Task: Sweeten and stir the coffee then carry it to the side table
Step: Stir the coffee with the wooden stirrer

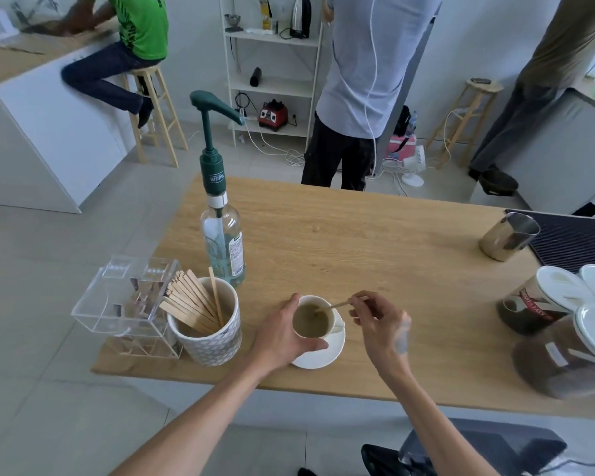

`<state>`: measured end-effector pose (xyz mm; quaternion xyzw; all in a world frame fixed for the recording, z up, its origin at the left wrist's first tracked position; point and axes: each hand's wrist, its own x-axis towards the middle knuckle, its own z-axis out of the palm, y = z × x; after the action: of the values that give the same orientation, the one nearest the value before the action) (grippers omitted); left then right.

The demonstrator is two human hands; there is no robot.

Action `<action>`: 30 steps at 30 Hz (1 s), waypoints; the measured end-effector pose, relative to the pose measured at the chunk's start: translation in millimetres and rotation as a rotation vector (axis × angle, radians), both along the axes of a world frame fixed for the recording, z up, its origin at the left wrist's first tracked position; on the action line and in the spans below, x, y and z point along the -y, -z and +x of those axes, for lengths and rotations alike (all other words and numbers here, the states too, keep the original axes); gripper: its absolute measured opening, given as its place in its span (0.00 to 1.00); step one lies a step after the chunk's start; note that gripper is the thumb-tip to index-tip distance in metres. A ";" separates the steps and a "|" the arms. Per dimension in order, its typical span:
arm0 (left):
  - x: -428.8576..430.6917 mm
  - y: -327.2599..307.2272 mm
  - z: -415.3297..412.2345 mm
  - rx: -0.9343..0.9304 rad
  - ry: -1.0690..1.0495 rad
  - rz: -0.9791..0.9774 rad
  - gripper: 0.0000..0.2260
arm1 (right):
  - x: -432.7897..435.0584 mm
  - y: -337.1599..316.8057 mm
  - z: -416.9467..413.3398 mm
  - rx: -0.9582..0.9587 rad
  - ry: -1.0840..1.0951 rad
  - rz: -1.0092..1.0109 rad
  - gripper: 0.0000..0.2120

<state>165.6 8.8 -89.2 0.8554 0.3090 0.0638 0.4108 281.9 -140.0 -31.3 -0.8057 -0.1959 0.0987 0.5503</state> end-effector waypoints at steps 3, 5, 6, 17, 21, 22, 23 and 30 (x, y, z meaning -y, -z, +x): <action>-0.9 3.0 0.8 0.003 0.008 0.004 0.44 | 3.9 -2.0 -6.2 -0.042 -0.104 -0.007 0.06; -1.2 2.4 1.5 -0.014 0.011 0.007 0.48 | 9.8 -0.1 0.3 -0.015 -0.031 -0.010 0.06; -1.4 2.5 1.8 -0.018 0.011 0.010 0.49 | 11.2 0.7 3.8 0.008 0.023 -0.017 0.07; -2.5 6.6 1.9 -0.014 0.006 -0.011 0.52 | 14.3 2.4 6.8 0.008 0.065 -0.004 0.09; -2.9 7.7 1.5 -0.007 0.012 -0.004 0.50 | 1.9 -0.2 -3.2 -0.041 -0.044 0.048 0.08; -2.8 7.8 1.4 -0.007 0.015 -0.005 0.49 | 2.9 -2.0 -5.1 -0.055 -0.088 0.034 0.07; -2.7 7.5 1.5 -0.007 0.014 -0.010 0.48 | 5.3 -2.7 -4.3 -0.066 -0.108 0.022 0.06; -4.0 8.7 1.4 -0.006 0.017 -0.009 0.50 | -0.3 3.6 3.4 -0.009 0.026 0.044 0.05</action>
<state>166.9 12.8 -97.8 0.8562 0.3034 0.0561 0.4143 285.3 -139.7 -34.8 -0.7954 -0.1848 0.0909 0.5700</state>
